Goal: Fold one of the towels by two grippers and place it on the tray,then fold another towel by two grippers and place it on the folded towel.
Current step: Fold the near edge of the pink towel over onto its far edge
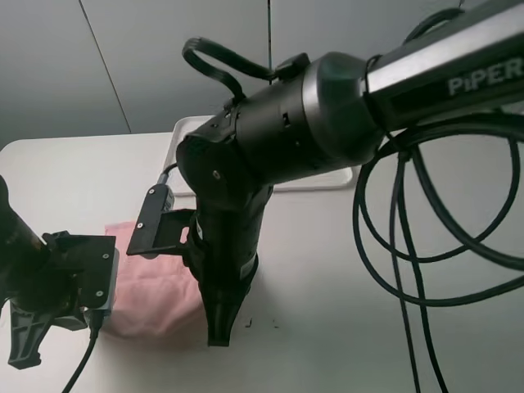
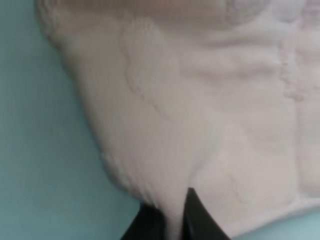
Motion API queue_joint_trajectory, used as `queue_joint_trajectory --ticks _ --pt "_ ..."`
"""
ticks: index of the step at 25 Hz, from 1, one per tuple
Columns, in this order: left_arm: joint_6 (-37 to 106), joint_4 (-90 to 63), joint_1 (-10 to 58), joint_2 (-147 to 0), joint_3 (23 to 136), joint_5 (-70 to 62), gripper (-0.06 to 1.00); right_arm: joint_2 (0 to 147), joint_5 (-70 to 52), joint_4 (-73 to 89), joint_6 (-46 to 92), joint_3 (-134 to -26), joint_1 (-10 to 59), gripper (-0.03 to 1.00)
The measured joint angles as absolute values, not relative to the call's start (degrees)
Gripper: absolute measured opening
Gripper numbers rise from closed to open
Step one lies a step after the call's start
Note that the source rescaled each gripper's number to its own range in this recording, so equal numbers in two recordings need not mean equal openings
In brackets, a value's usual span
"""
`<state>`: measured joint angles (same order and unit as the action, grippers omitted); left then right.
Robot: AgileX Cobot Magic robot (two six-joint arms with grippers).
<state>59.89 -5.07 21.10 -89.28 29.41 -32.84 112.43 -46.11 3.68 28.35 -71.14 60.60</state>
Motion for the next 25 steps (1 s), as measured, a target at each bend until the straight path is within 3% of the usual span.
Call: queue_joint_trajectory --ticks 7,13,21,23,25 --pt "57.50 -12.03 21.10 -78.75 29.28 -34.76 0.03 107.24 -52.37 5.78 23.96 -71.14 60.45 0.01" --pt "40.03 -12.29 21.10 -73.81 29.28 -31.47 0.03 106.82 -52.09 6.58 13.47 -71.14 56.34 0.01" --pt "27.95 -9.55 21.10 -73.73 29.28 -29.63 0.03 106.82 -48.56 1.56 0.00 -71.14 53.80 0.01" --pt "21.13 -5.86 21.10 -73.73 29.28 -28.14 0.08 107.21 -47.79 -1.13 -3.53 -71.14 53.80 0.05" --pt "14.75 -0.80 21.10 -73.73 29.28 -26.99 0.22 108.18 -46.40 -3.22 -6.97 -71.14 53.80 0.13"
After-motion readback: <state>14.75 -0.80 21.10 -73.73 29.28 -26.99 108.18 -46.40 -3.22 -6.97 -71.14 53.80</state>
